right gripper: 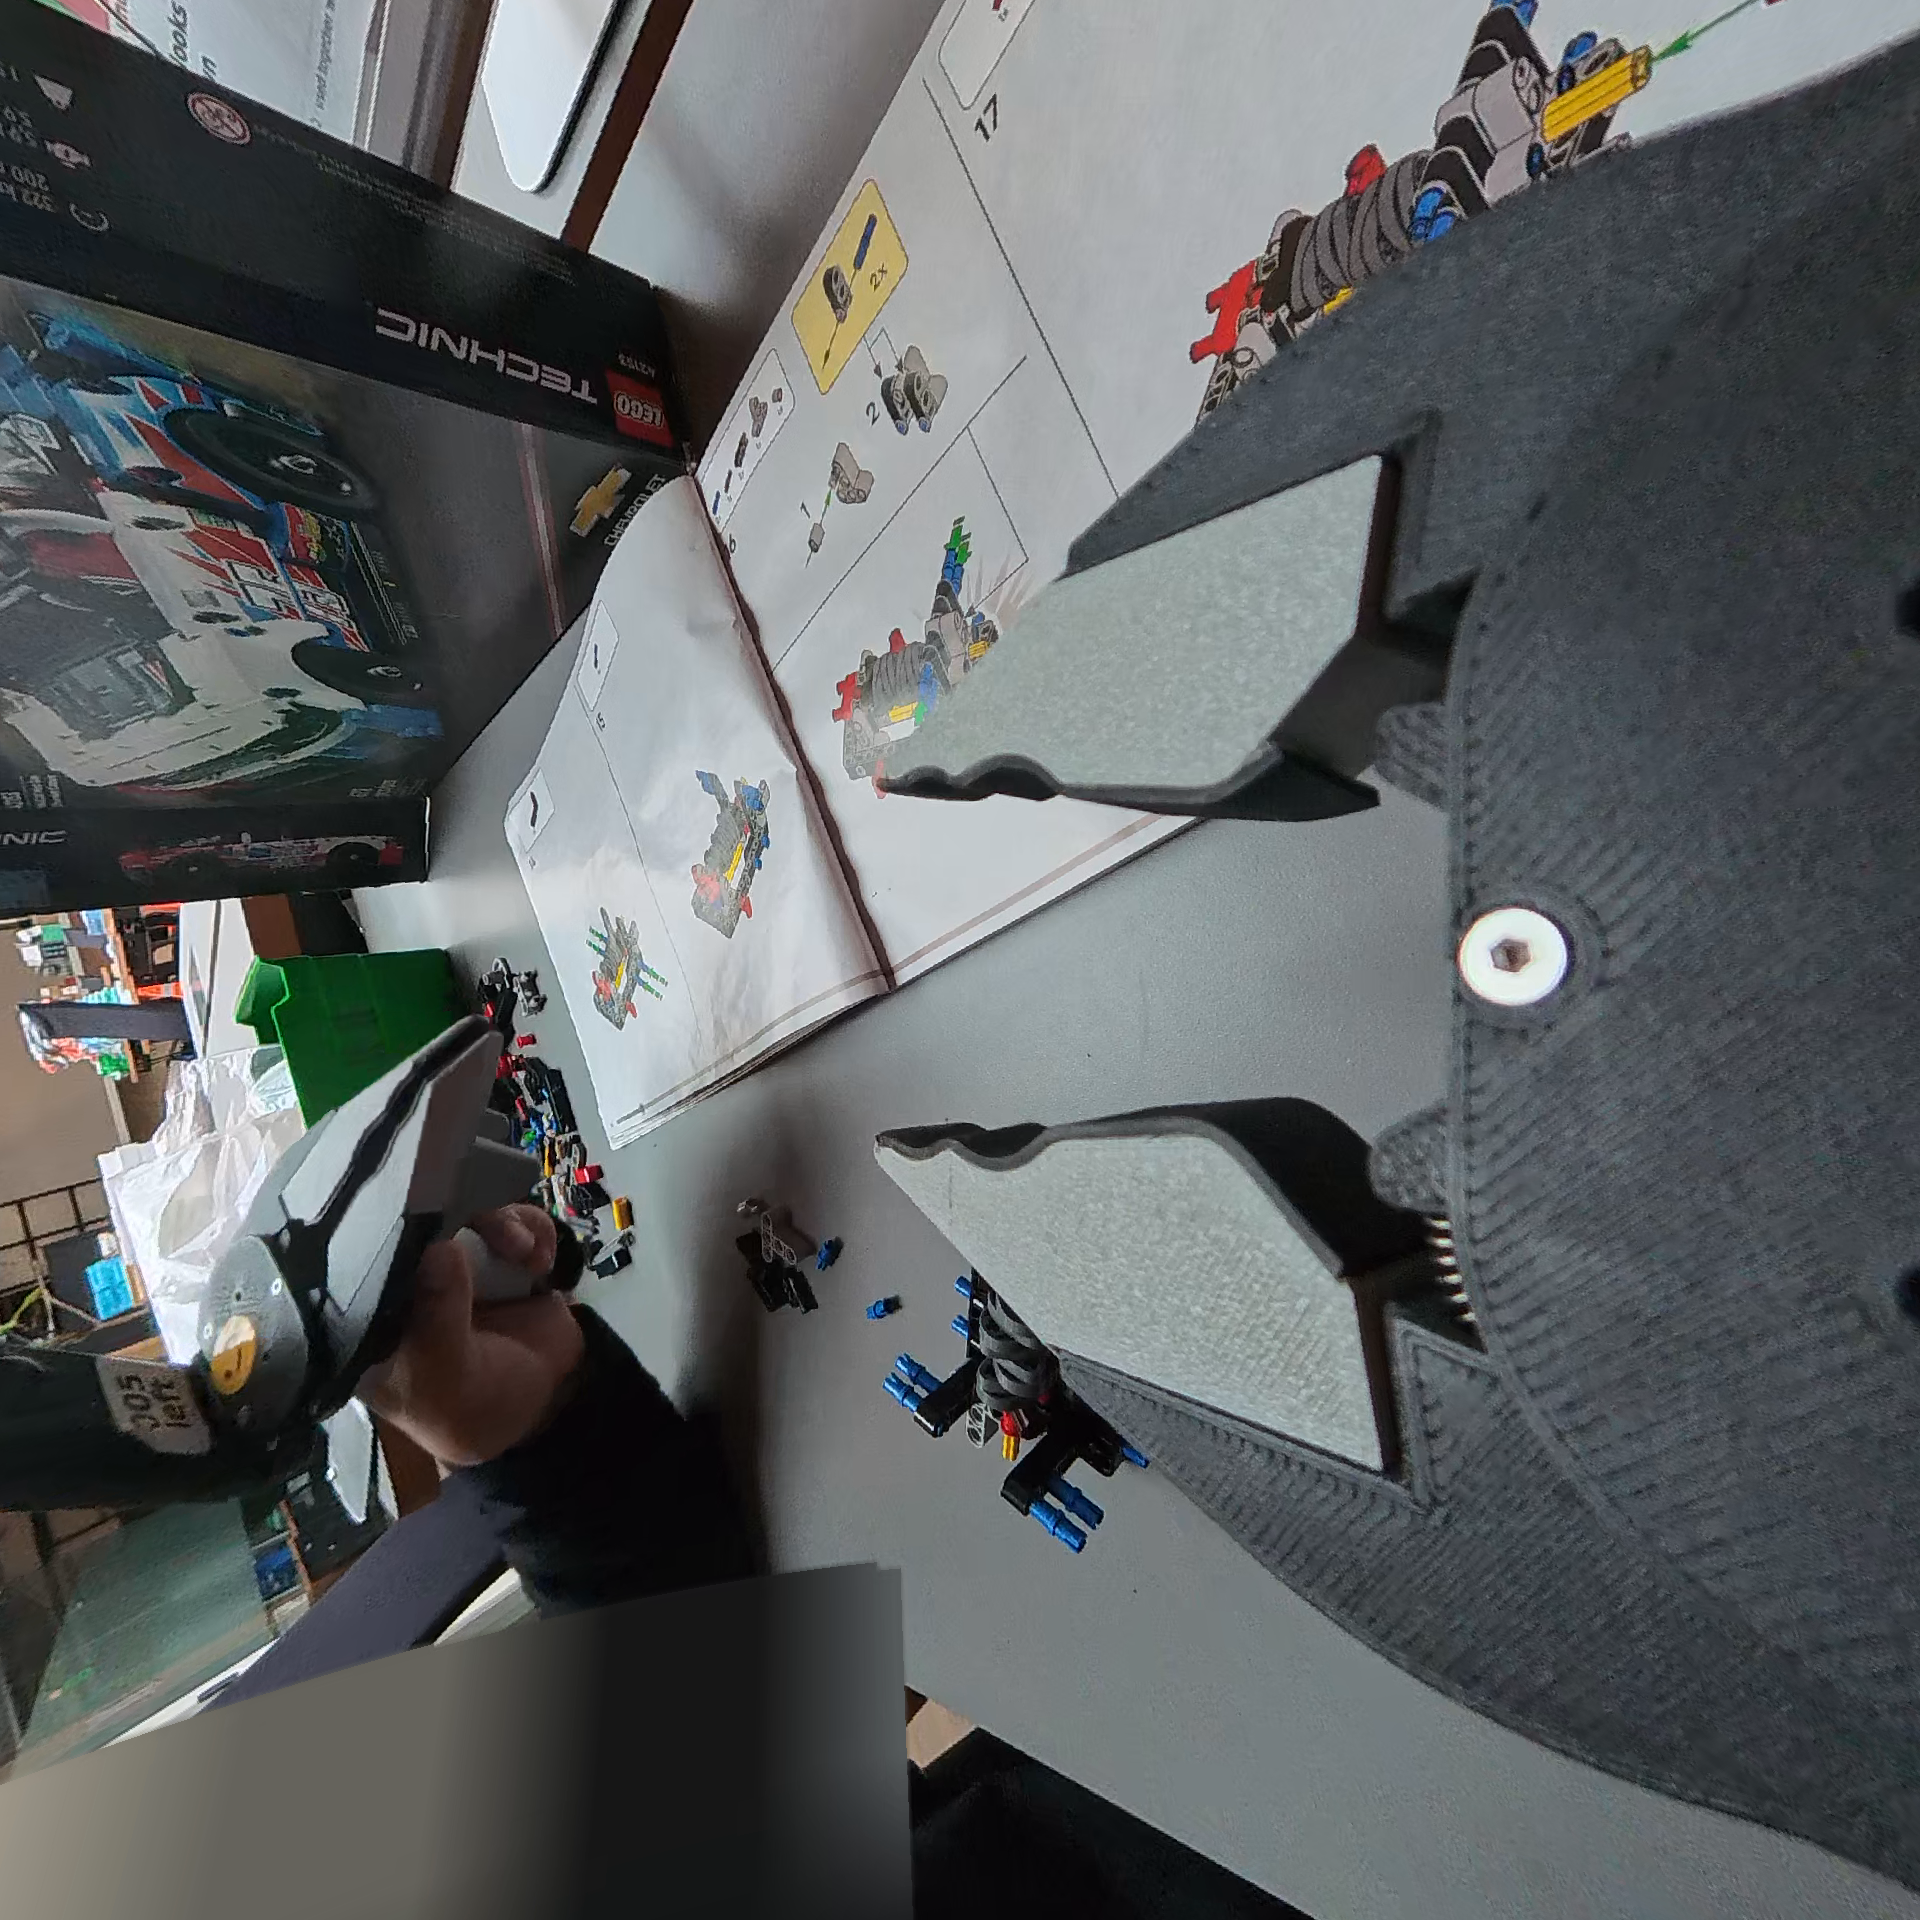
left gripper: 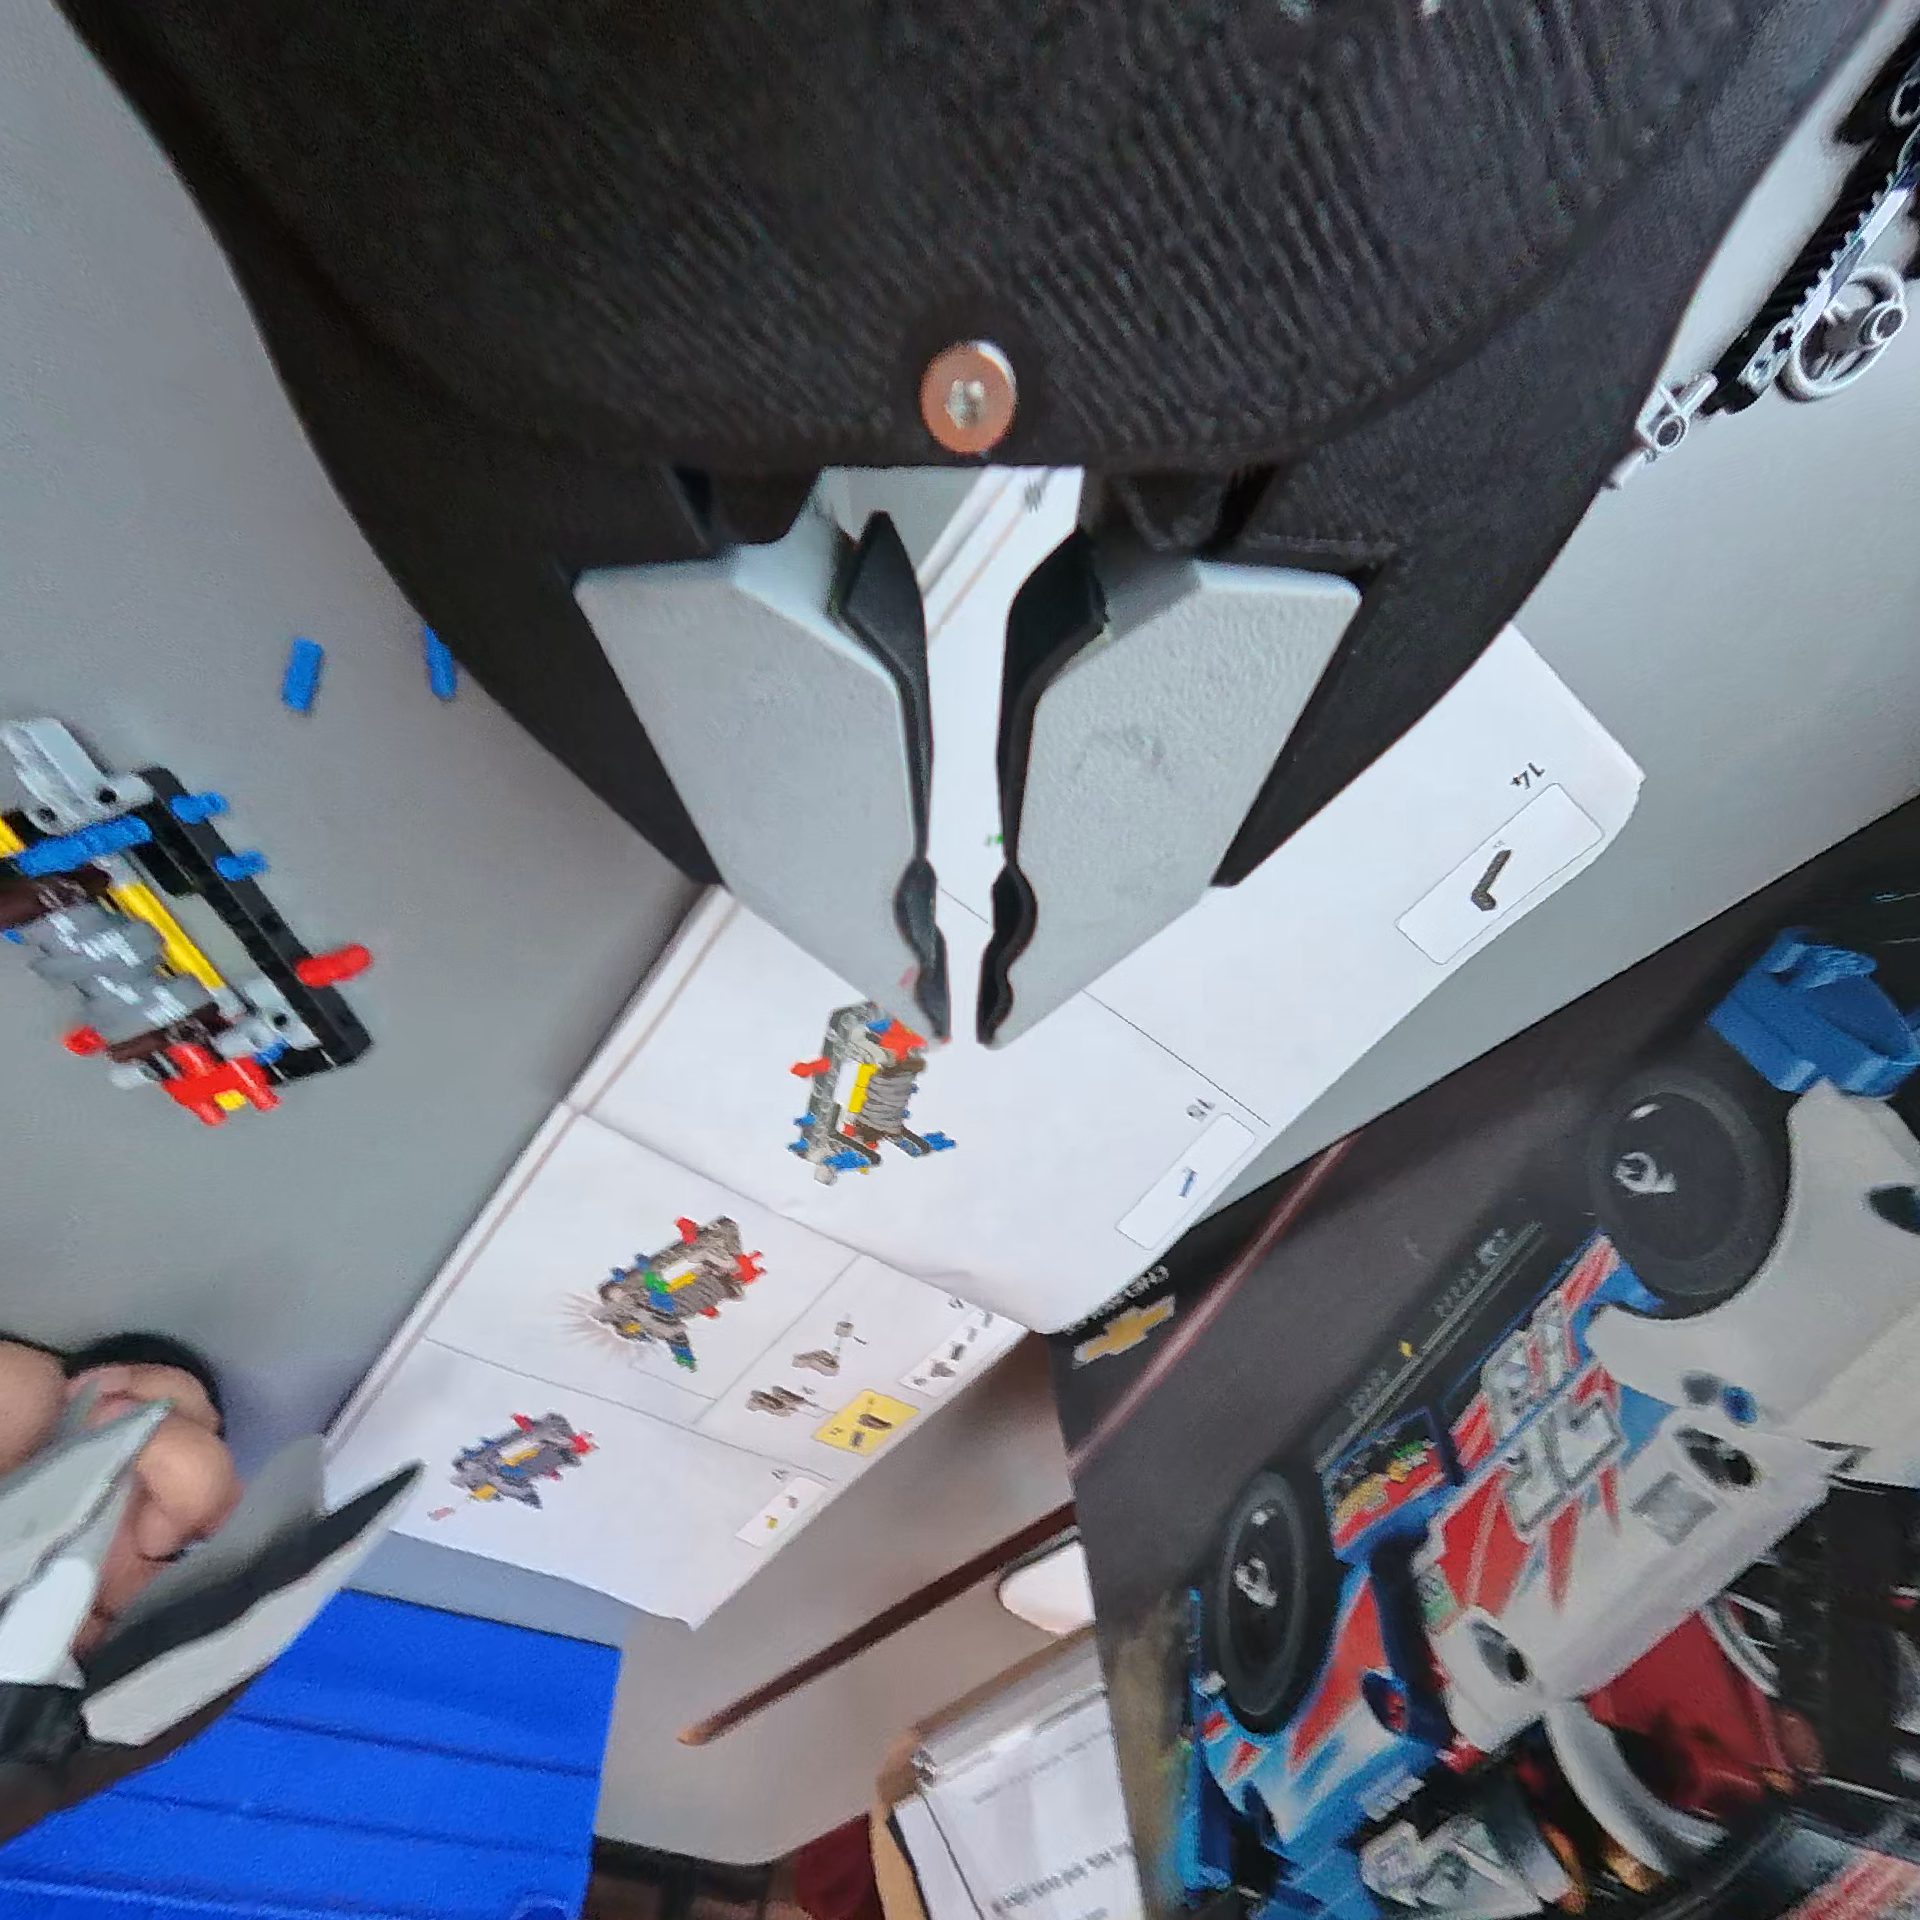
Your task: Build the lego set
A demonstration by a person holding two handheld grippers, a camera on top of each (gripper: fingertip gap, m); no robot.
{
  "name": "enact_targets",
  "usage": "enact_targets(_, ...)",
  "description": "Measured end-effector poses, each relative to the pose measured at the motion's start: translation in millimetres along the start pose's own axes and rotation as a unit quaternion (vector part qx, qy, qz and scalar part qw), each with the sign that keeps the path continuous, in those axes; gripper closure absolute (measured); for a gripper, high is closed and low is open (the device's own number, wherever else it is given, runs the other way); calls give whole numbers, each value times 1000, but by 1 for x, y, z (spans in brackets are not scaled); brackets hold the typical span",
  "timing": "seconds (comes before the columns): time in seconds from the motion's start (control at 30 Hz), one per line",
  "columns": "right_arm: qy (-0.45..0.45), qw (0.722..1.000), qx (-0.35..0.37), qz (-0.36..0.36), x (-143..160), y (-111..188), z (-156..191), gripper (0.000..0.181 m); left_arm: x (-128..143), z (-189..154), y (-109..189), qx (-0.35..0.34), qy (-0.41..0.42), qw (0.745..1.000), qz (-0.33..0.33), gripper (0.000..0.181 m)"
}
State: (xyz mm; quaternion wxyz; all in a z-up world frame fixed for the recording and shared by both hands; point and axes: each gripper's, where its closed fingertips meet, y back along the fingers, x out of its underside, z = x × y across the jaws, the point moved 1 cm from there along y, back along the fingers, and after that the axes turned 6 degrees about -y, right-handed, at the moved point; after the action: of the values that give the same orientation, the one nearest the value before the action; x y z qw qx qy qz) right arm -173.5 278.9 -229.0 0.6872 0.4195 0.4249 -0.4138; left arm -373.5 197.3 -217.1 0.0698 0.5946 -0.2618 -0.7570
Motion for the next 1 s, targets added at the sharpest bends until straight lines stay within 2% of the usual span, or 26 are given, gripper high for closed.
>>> enact_targets(0.17,-4,1000,-1,-7,-1,2,0,121,17,-53,31,122,-46,990,55,177)
enact_targets(0.27,-6,1000,-3,-8,-2,2,0,121,45,-94,51,178,-89,974,110,178)
enact_targets(0.37,-6,1000,-4,-6,-1,2,0,121,73,-123,58,190,-150,957,162,177)
enact_targets(0.47,-6,1000,-2,-6,-1,1,0,121,86,-129,54,180,-176,948,192,176)
enact_targets(0.67,-6,1000,-1,-10,-2,2,-1,121,80,-127,50,192,-173,948,184,173)
enact_targets(1.0,-4,1000,-3,-6,-2,1,1,121,88,-128,42,197,-189,939,209,171)
